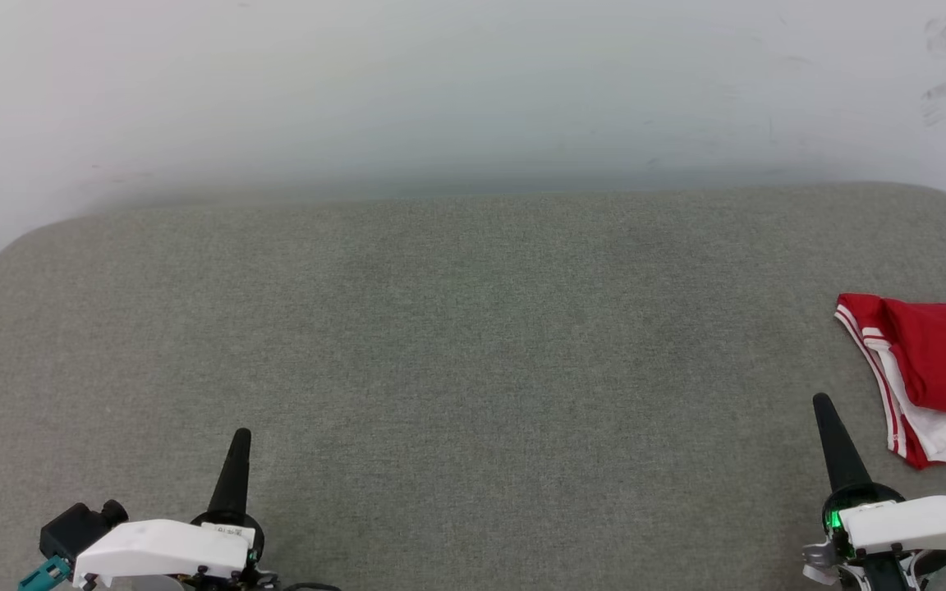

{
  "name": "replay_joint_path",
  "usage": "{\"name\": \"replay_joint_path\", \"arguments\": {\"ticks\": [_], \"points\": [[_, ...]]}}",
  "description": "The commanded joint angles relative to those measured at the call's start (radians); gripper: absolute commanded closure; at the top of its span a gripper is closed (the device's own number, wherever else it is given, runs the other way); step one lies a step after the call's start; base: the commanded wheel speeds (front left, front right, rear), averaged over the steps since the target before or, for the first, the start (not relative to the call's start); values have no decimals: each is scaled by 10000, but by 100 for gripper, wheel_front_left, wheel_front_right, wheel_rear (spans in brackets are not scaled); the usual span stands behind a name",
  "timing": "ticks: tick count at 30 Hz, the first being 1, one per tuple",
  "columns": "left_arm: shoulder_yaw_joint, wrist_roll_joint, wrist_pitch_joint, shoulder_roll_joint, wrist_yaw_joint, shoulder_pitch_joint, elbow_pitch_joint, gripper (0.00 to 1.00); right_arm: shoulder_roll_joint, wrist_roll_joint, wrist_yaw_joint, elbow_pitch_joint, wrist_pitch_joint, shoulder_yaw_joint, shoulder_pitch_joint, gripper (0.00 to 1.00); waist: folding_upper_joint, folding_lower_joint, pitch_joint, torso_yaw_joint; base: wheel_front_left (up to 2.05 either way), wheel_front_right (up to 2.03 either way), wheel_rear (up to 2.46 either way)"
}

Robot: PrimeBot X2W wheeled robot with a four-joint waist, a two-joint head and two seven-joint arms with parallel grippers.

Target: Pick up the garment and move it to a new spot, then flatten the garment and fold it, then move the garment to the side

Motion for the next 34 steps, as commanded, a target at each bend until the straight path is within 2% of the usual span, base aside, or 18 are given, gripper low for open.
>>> {"name": "replay_joint_path", "arguments": {"ticks": [1, 34], "points": [[42, -232, 58, 58, -88, -220, -7, 100, -66, 250, -1, -32, 44, -29, -209, 100, 0, 0, -1, -1, 0, 0, 0], [335, -3127, 845, 0, -432, -822, 510, 100, 0, 3036, -2, 355, 804, -299, -651, 100, 0, 0, -22, -27, 0, 0, 0]]}}
